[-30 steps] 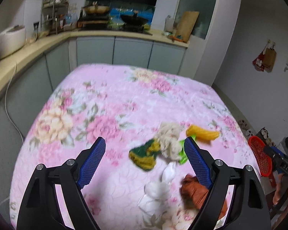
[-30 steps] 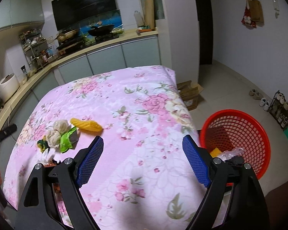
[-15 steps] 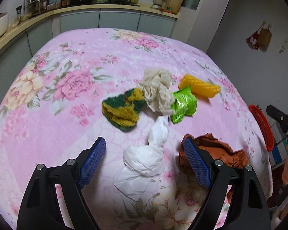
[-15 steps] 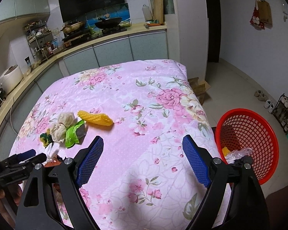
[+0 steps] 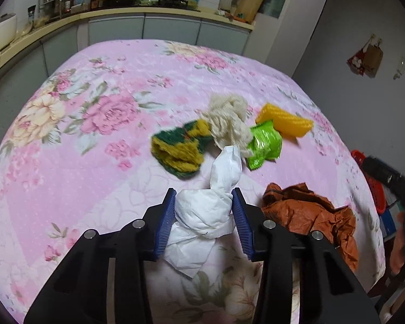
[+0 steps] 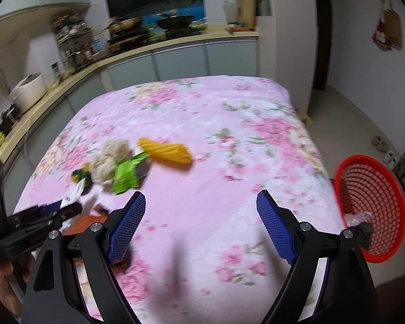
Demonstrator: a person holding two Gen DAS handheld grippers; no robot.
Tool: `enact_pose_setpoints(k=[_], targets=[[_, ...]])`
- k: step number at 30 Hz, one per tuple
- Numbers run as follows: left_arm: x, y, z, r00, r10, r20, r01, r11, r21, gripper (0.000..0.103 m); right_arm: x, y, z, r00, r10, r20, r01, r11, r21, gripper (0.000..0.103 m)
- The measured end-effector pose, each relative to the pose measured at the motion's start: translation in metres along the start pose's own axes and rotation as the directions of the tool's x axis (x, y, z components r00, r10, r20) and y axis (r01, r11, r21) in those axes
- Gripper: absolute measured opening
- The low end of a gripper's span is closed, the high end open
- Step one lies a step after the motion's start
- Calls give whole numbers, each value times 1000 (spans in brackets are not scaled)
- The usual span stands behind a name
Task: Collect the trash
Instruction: 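Grasp the brown paper with the right tool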
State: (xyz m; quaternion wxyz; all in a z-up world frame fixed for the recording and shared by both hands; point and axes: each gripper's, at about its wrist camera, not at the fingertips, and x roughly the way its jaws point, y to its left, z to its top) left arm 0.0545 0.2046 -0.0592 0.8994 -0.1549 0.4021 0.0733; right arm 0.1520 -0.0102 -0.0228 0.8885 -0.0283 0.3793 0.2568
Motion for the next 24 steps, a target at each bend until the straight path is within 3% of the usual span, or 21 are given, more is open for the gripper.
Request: enact_pose_setpoints(k=[4, 8, 13, 19, 24], targets=[[-12, 10, 4, 999, 30, 38, -29, 999, -14, 40, 2, 20, -1, 998, 61, -7, -61, 997, -42, 82], [-25, 22, 9, 995, 62, 76, -60, 998, -38, 40, 0, 34, 0, 992, 126, -8, -126, 991, -42, 92], [-34, 38, 12, 991, 84, 101, -76, 994, -78, 40, 15, 61, -5, 968, 232, -96, -239, 968, -70, 92], [-38, 43, 11, 990, 91, 107, -82, 993, -84, 40, 38, 82, -22, 960, 226, -164, -244, 965, -99, 92], [-38, 43, 10, 990, 90, 108, -81, 993, -83, 40, 44, 85, -28, 970, 184, -156, -204, 971, -124, 92]])
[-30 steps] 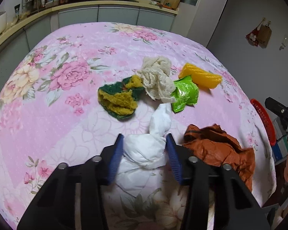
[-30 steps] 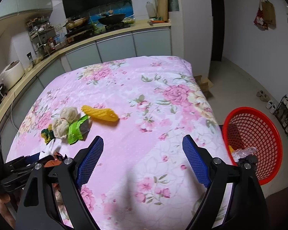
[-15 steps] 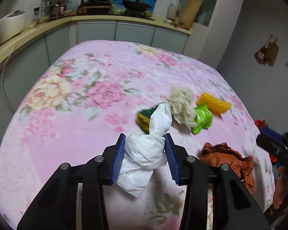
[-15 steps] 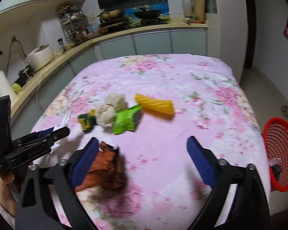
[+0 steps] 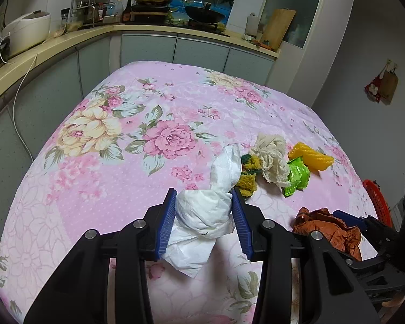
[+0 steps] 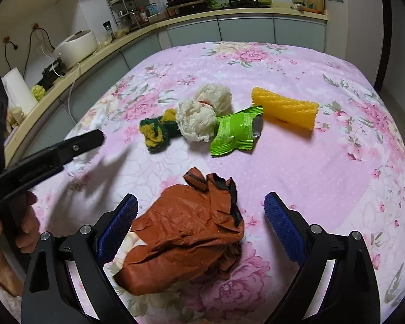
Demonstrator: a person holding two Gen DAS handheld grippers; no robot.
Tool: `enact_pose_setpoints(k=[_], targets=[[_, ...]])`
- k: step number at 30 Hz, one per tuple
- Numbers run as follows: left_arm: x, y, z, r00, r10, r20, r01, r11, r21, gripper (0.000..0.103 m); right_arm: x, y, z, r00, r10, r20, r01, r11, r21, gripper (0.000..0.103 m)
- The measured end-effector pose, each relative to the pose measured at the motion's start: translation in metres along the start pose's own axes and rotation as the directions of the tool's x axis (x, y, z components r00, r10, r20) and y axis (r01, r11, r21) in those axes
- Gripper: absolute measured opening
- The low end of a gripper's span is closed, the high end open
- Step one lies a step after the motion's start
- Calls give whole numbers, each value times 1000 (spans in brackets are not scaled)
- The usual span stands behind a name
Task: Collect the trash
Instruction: 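Grasp the brown paper with the right tool, then lift the tissue with the left tool while the right tool lifts the brown paper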
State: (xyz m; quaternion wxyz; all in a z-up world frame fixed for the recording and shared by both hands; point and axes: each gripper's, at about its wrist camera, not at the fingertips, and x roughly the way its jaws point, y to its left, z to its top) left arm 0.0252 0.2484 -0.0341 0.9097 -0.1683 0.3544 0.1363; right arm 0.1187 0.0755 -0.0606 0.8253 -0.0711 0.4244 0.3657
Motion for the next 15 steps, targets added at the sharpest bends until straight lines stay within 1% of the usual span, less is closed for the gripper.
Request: enact_pose_setpoints(k=[1, 4, 6, 8, 10, 15], targets=[[0, 0, 0, 1000, 0, 0, 0, 1000, 0, 40, 0, -1, 0, 1000, -5, 3, 5, 1000, -1, 91], [0, 0, 0, 1000, 0, -2, 0, 1000, 1, 40, 0, -2, 0, 1000, -7, 6, 7, 1000, -10, 82], [0, -1, -1, 1000, -2, -3, 2, 1000, 4, 40, 1, -3, -1, 1000, -8, -3, 8, 1000, -22, 75], [1, -2, -1, 1000, -2, -5, 2, 1000, 9, 40, 3, -4, -3, 1000, -7, -21, 6, 1000, -27, 63], [1, -3, -2, 1000, -3, -7, 3, 1000, 11, 40, 5, -6, -4, 1000, -7, -27, 6, 1000, -25, 57], [2, -5, -2, 1000, -4, -7, 4, 1000, 12, 40, -2, -10, -5, 1000, -19, 0, 19, 1000, -24, 52]])
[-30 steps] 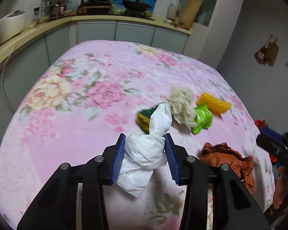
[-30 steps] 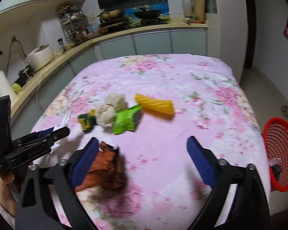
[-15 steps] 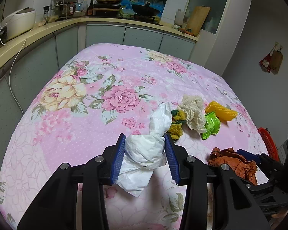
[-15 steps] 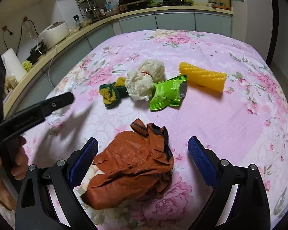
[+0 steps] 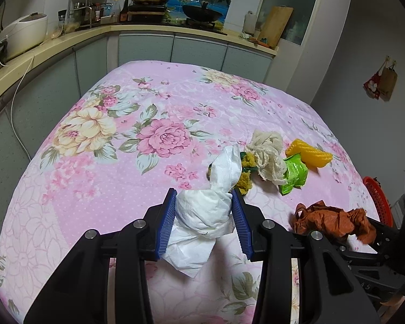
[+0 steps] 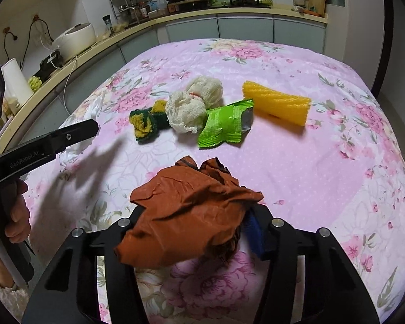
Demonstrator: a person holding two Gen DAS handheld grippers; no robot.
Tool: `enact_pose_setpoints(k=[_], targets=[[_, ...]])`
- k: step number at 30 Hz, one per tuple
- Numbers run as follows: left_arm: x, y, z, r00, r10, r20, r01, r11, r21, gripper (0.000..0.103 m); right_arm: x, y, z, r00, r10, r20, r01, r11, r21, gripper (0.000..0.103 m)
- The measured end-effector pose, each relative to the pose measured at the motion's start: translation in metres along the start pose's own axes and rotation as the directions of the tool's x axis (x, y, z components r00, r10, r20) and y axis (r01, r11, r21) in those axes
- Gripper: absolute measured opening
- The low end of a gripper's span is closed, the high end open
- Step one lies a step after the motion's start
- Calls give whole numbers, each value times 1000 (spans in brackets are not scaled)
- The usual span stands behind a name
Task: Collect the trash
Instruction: 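Lift the tissue with the left tool while the right tool lifts the brown paper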
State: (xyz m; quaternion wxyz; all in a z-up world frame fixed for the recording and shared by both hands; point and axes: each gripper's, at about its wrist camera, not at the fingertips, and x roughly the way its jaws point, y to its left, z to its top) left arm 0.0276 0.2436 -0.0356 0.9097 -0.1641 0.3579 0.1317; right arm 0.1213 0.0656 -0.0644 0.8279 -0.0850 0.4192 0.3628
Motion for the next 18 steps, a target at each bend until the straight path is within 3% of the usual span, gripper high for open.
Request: enact_pose_setpoints(k=[18], targets=[[-7, -29, 10, 999, -11, 34, 9, 998, 58, 40, -32, -35, 11, 994, -61, 88, 56, 997, 60, 48]])
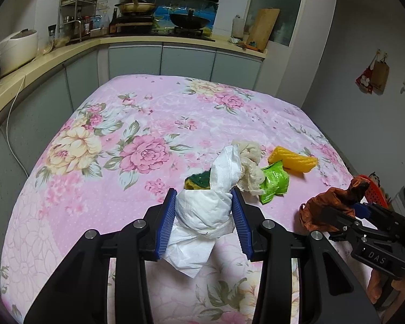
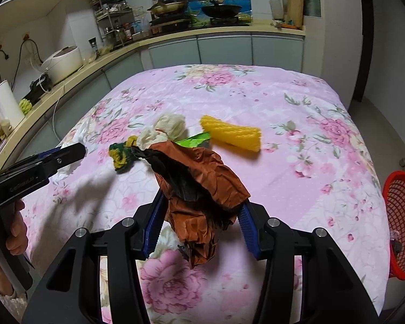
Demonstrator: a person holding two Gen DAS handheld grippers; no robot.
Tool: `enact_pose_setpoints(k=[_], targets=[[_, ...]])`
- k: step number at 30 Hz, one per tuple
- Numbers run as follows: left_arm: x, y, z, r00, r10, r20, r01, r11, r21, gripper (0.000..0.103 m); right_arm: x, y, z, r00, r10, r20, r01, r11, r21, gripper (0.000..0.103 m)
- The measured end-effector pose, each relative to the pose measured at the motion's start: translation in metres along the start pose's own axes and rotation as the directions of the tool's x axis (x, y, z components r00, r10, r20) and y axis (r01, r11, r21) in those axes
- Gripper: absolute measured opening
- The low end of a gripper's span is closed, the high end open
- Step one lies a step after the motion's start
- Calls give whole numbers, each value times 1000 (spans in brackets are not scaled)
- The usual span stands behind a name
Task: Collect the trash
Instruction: 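Lift the tissue with the left tool while the right tool lifts the brown paper, then carry the tissue and brown paper over to the red basket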
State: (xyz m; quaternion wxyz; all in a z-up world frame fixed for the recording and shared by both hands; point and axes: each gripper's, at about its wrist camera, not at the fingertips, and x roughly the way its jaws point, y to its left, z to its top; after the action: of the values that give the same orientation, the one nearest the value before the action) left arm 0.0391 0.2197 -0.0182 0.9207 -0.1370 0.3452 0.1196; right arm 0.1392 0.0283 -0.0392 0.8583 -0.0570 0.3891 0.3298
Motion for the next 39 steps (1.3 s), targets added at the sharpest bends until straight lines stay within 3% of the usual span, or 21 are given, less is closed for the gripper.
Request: enact_pose_setpoints(k=[21, 39], targets=[[-10, -27, 23, 998, -10, 63, 6, 998, 59, 40, -39, -33, 23, 993, -44, 112, 37, 998, 58, 47], [-18, -82, 60, 986, -94, 140, 73, 986, 153, 40, -94, -80, 45, 960, -130, 247, 99, 986, 135, 47]])
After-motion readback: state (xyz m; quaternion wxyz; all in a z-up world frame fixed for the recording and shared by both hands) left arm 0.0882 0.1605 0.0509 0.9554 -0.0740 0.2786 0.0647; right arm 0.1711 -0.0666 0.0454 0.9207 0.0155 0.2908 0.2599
